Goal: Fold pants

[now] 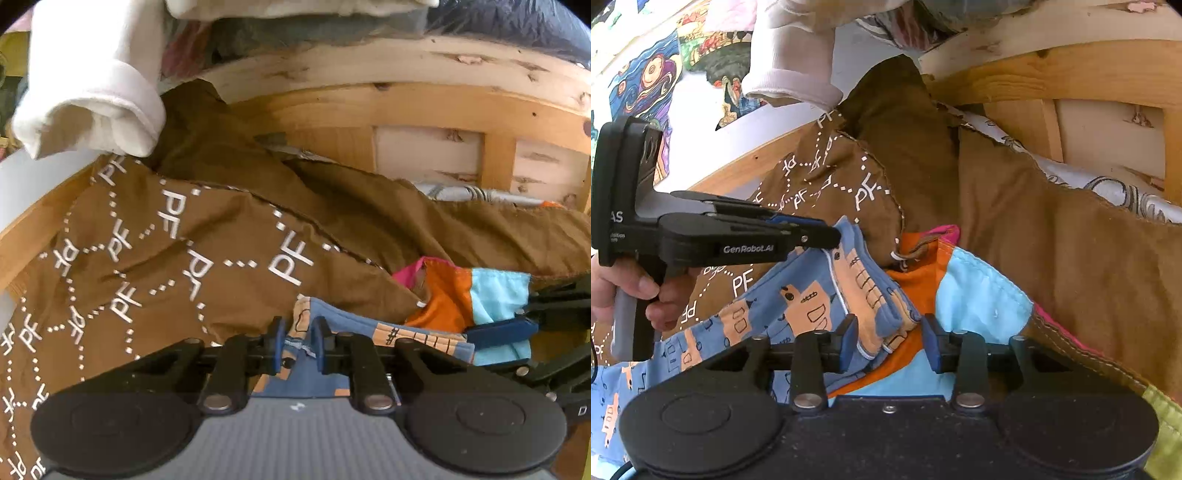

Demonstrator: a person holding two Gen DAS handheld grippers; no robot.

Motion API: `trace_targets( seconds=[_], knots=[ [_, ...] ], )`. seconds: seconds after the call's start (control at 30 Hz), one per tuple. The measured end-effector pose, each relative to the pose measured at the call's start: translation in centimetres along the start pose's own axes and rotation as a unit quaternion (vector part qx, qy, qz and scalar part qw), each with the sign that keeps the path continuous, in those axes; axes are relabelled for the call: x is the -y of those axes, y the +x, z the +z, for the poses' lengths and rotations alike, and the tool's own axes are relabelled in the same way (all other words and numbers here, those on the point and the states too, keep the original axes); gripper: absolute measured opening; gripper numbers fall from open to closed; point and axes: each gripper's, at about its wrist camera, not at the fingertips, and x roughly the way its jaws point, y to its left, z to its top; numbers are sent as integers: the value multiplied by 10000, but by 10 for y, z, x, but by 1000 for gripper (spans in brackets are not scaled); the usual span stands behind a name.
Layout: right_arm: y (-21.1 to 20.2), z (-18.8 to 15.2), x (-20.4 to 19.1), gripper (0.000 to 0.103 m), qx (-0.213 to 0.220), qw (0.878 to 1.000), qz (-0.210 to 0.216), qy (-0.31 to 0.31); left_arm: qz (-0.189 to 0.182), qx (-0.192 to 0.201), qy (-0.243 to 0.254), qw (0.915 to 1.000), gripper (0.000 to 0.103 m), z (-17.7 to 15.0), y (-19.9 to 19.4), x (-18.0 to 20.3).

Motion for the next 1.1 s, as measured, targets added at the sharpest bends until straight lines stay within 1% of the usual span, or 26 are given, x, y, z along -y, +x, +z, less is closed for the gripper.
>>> trace_targets(
  seconds=[0.03, 0.07, 0.13, 0.2, 0.23, 0.27, 0.3, 0.33, 0.37, 0.43, 0.5, 0.53, 0.6, 0.67, 0.73, 0.8, 0.83, 0.9, 0.93, 0.97, 1.0, 1.03, 1.07, 1.1],
  knots=[
    [1, 0, -1, 45, -10, 10000, -4, -52, -22, -100, 14, 9999, 48, 0, 4, 0],
    [3, 0, -2, 47, -21, 9999, -17, -106, -12, -216, -15, 9998, 67, 1, 7, -1],
    [7, 0, -5, 50, -59, 9998, -35, -195, -79, -399, -226, 9989, 68, 2, 14, -8],
    [11, 1, -7, 49, -82, 9996, -71, -267, -217, -553, -511, 9969, 63, 4, 20, -16],
    [12, 1, -7, 47, -79, 9996, -86, -276, -264, -588, -583, 9962, 51, 4, 20, -18],
    [12, 1, -7, 40, -74, 9995, -115, -269, -338, -608, -601, 9958, 42, 4, 21, -18],
    [12, 1, -6, 34, -74, 9995, -162, -254, -404, -612, -583, 9956, 31, 4, 21, -17],
    [12, 2, -4, 25, -76, 9995, -199, -220, -366, -603, -529, 9961, 27, 5, 20, -13],
    [12, 4, -2, 20, -82, 9997, -196, -138, -291, -589, -432, 9969, 22, 5, 18, -8],
    [12, 6, 3, 16, -82, 9999, -133, 34, -181, -564, -410, 9974, 19, 6, 16, -5],
    [10, 5, 1, 13, -43, 9999, -135, 6, -162, -530, -637, 9964, 18, 10, 13, -8],
    [7, 5, 0, 12, 26, 9999, -140, -21, -147, -508, -673, 9963, 17, 11, 11, -8],
    [-1, 6, -2, 11, 273, 9994, -189, -81, -75, -435, -578, 9974, 17, 14, 6, -5],
    [-9, 7, -4, 11, 512, 9982, -249, -195, -32, -288, -600, 9978, 16, 17, 1, -3],
    [-12, 6, -7, 11, 639, 9968, -374, -305, 4, -64, -661, 9978, 16, 21, -2, -2],
    [-11, 6, -9, 11, 714, 9955, -506, -373, 77, 96, -672, 9977, 16, 25, 1, 4],
    [-9, 6, -9, 11, 709, 9950, -579, -407, 63, 100, -680, 9976, 16, 26, 4, 7],
    [-1, 5, -6, 11, 502, 9954, -691, -427, 245, -37, -484, 9985, 22, 26, 14, 18],
    [3, 4, -4, 11, 381, 9960, -707, -390, 394, -34, -338, 9986, 37, 25, 15, 23],
    [4, 4, -3, 11, 355, 9961, -715, -372, 548, 15, -233, 9982, 58, 23, 12, 25],
    [4, 4, -4, 11, 362, 9959, -725, -398, 741, 101, -185, 9970, 68, 21, 6, 25],
    [5, 4, -5, 11, 368, 9955, -752, -451, 891, 201, -247, 9955, 84, 18, -2, 24],
    [5, 4, -6, 11, 372, 9951, -773, -495, 1040, 306, -367, 9934, 90, 14, -12, 21],
    [5, 4, -7, 12, 373, 9949, -784, -522, 1205, 477, -600, 9898, 91, 6, -27, 16]
  ],
)
